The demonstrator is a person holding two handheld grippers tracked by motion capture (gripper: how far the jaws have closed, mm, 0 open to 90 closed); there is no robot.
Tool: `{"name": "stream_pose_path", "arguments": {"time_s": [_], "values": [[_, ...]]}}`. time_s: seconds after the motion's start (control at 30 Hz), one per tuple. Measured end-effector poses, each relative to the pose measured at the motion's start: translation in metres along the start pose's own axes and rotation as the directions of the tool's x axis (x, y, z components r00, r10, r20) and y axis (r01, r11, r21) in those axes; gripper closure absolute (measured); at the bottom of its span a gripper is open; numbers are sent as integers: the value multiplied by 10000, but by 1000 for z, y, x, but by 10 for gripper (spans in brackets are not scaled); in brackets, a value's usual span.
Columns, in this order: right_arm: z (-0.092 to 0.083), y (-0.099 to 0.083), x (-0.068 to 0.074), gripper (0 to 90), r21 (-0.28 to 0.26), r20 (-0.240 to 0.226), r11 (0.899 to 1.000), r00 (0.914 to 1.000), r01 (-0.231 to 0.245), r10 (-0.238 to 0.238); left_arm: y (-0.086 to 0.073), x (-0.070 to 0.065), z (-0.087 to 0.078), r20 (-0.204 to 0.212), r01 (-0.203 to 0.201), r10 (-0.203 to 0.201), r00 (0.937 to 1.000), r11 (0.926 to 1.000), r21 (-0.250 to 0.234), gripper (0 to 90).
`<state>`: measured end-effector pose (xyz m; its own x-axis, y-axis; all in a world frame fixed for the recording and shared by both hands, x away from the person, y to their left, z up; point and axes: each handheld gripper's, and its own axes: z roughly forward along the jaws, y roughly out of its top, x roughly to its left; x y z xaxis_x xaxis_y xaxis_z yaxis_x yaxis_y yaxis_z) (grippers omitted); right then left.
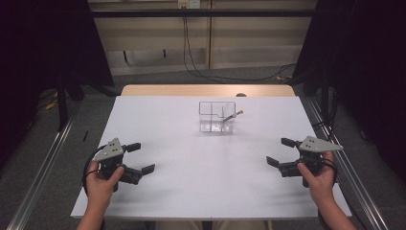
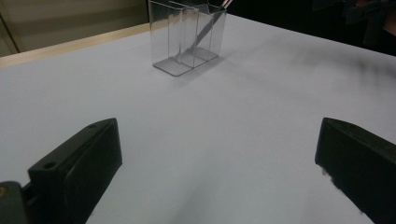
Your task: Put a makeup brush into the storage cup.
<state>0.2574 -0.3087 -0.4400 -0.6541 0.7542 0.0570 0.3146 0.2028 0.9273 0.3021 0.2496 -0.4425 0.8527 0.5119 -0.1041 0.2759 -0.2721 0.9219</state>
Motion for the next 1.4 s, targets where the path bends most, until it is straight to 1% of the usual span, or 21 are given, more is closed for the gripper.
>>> {"name": "stream_pose_path", "arguments": {"time_s": [0.2, 0.67, 0.8, 0.87, 0.93, 1.17, 1.4], "values": [[-5, -5, -1, 62, -13, 64, 10000, 10000, -77, 77, 0, 0, -1, 3, -24, 24, 10000, 10000, 18, 6], [-11, -11, 0, 61, 12, -1, 9999, 9999, -156, 156, 0, 0, -1, 4, -26, 26, 10000, 10000, -5, 5], [-12, -12, 0, 61, 24, 3, 9998, 9998, -195, 195, 0, 0, -2, -73, -9, 10, 10000, 10000, 24, 5], [-13, -13, 0, 61, 21, 21, 9999, 9999, -165, 165, 0, 1, -2, -17, -97, 97, 10000, 10000, 7, 5], [-14, -14, 0, 62, 65, 12, 9999, 9999, -148, 148, 1, 0, -2, -20, -37, 37, 10000, 10000, -29, 5], [-20, -16, 1, 61, 74, 27, 9999, 9999, -134, 134, 1, 1, -2, -25, -118, 118, 9999, 9999, 19, 5], [-20, -17, 2, 61, 145, -16, 9999, 10000, -71, 71, 2, 0, -1, -47, -151, 151, 9999, 9999, -4, 5]]}}
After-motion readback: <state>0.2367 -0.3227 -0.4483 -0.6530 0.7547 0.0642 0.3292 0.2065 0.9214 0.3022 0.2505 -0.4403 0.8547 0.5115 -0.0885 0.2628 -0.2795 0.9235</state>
